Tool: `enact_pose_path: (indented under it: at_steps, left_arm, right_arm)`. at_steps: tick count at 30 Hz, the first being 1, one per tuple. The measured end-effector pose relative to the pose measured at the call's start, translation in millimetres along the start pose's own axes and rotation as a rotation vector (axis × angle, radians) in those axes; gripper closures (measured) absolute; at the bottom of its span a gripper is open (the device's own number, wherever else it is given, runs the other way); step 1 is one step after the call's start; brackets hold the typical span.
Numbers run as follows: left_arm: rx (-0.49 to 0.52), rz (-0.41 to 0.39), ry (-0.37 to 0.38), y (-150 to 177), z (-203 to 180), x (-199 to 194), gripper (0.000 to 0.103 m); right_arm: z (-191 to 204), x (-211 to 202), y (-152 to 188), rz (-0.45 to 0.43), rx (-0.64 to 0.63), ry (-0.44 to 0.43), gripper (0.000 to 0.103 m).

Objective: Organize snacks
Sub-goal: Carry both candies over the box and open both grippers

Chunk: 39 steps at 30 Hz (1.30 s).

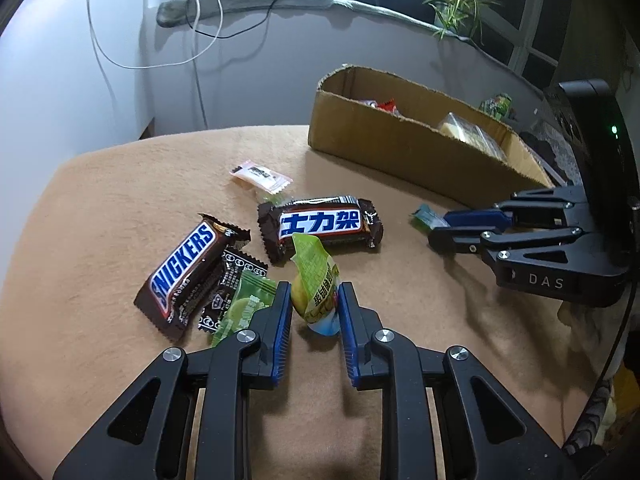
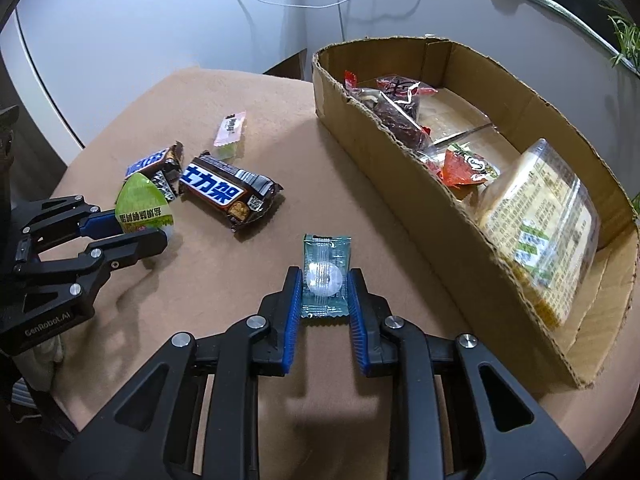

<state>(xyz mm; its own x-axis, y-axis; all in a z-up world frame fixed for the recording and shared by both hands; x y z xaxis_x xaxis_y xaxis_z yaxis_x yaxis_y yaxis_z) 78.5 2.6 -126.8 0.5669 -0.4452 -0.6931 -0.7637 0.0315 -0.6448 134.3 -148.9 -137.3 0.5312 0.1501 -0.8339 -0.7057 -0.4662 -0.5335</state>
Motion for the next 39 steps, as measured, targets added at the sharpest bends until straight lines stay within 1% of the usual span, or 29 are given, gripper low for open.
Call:
enact_pose_path:
  at_steps: [6,11,16,22,27,33,39]
  left_arm:
    - [0.004,-0.024,0.008,-2.3,-4.9,-10.4,0.082]
    - [0.000,-0.057,0.020,-12.9,-9.4,-22.2,0.082]
    - [0.011,-0.095,0.035,-33.3,-15.3,-28.5,0.082]
    - [0.032,-0.132,0.066,-64.4,-29.3,-23.3,0.082]
    - [0.055,-0.140,0.096,-87.6,-46.9,-8.7,0.082]
    - [0.080,-0.125,0.124,-110.9,-67.7,15.3,0.082]
    - [0.080,-0.101,0.136,-126.2,-77.3,38.7,0.082]
  right_arm:
    - [-4.9,-17.5,2.2,-0.029,0.017,-0.014,0.080]
    - [-16.7,-43.9,1.6,-0.078,0.038,-0.028,0.080]
    - [-34.4,-68.9,-6.9,-0.126,0.069,-0.019,0.080]
    - [-68.3,-85.2,-15.3,-0.163,0.116,0.023,0.080]
    - [-95.7,-85.3,-21.3,-0.170,0.148,0.060,0.080]
    - [-127.8,-76.6,-24.7,-0.159,0.187,0.087,0.080]
    - [-153.7,-60.0,-27.7,-0.135,0.225,0.100,0.080]
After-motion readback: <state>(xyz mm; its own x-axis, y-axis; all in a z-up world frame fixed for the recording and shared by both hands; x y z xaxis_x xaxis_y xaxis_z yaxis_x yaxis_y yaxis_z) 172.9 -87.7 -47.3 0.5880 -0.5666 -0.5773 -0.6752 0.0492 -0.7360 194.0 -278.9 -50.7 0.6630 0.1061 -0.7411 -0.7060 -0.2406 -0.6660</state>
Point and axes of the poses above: each gripper's, at about its wrist camera, not at the fingertips, and x roughly the way its jaws point, z to its left, y to its underside, the point moved 3 cm from there along x, roughly the way its jaws point, and after that the axes turned 14 degrees about y, right-handed, at the moved point
